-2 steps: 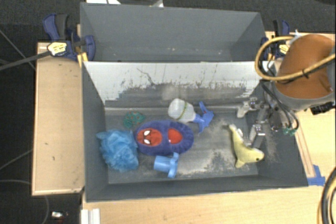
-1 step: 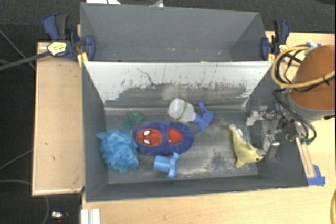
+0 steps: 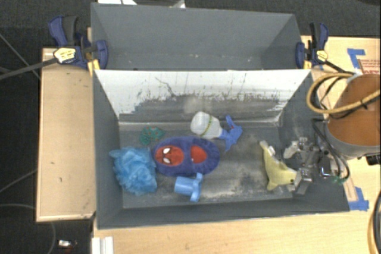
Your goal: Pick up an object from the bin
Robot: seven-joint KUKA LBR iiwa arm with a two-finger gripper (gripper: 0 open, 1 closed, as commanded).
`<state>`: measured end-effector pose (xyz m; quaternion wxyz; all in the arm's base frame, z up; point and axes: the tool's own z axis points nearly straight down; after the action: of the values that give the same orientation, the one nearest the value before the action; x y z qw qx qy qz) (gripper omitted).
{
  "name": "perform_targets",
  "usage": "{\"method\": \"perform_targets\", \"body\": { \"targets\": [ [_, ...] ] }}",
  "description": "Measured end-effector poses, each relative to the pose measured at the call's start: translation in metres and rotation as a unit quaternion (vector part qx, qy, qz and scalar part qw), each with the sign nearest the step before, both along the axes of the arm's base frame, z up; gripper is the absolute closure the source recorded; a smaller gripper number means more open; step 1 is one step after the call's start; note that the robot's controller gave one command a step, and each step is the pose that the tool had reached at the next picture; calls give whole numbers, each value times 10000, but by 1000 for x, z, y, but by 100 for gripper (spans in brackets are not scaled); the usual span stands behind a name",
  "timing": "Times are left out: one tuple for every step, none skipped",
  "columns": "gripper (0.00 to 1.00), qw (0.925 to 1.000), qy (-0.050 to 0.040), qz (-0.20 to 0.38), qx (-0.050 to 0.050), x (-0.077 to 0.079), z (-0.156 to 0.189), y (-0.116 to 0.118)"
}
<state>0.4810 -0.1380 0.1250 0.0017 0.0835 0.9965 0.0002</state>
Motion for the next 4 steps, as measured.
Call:
{"method": "perform_targets", "body": {
  "targets": [
    [0, 9959, -68, 906, -25, -3, -57, -6],
    [100, 9914, -53, -1305, -7, 6, -55, -8],
    [100, 9915, -53, -1300, -8, 6, -54, -8],
    [100, 9916, -28, -1292, -2, 4, -34, -8]
  ]
}}
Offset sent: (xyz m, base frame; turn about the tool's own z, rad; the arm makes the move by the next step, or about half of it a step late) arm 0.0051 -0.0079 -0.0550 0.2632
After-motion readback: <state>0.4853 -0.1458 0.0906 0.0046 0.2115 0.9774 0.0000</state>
